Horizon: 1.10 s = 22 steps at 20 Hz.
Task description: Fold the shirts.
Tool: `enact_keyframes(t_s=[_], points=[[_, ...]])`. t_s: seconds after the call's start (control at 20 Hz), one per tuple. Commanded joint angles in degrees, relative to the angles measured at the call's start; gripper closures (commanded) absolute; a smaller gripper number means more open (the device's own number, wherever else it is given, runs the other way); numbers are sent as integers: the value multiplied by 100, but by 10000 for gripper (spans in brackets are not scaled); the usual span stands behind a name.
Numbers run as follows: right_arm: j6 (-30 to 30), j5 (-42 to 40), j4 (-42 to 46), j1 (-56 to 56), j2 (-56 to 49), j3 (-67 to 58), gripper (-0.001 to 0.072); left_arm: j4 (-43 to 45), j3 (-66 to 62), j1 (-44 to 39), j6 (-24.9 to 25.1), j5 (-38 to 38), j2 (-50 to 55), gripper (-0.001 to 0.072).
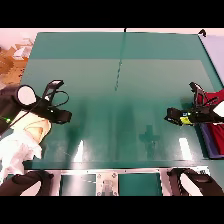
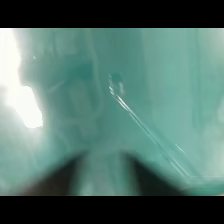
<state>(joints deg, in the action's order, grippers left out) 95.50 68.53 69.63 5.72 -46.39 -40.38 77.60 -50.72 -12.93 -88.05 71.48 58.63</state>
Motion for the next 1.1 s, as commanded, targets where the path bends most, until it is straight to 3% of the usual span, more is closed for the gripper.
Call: enact_keyframes(t_s=[0.0,0.05,0.15,0.2,0.4,0.6,0.65,0.7,0.75,0.8,0.95,1.05], points=[[0,-17,-2,-4,4,7,698,1019,0,0,-59,-428,-4,13],[0,-15,-2,-4,4,7,688,1609,2,0,-83,-479,4,13],[0,-20,-2,-4,4,7,459,2953,13,9,-439,-485,52,14],[0,-33,-2,-4,4,7,398,3305,66,103,-492,-498,68,13],[0,-313,-2,-4,2,7,400,3451,713,1010,-439,-866,68,13],[0,-363,-2,-4,2,7,401,3421,1445,1832,-299,-1878,68,15],[0,-363,-2,-4,2,7,402,3342,1539,1954,-299,-2076,68,52],[0,-365,-2,-4,2,7,413,3257,1556,2024,-297,-2173,68,247],[0,-363,-2,-4,2,7,452,3202,1552,2061,-299,-2247,68,587],[0,-363,-2,-4,2,7,460,3126,1530,2059,-223,-2232,68,686],[0,-361,-24,-4,2,7,462,2299,949,2059,299,-1521,63,685],[-2,-361,-20,-2,4,-2,479,1307,188,2037,710,-949,-20,685]])
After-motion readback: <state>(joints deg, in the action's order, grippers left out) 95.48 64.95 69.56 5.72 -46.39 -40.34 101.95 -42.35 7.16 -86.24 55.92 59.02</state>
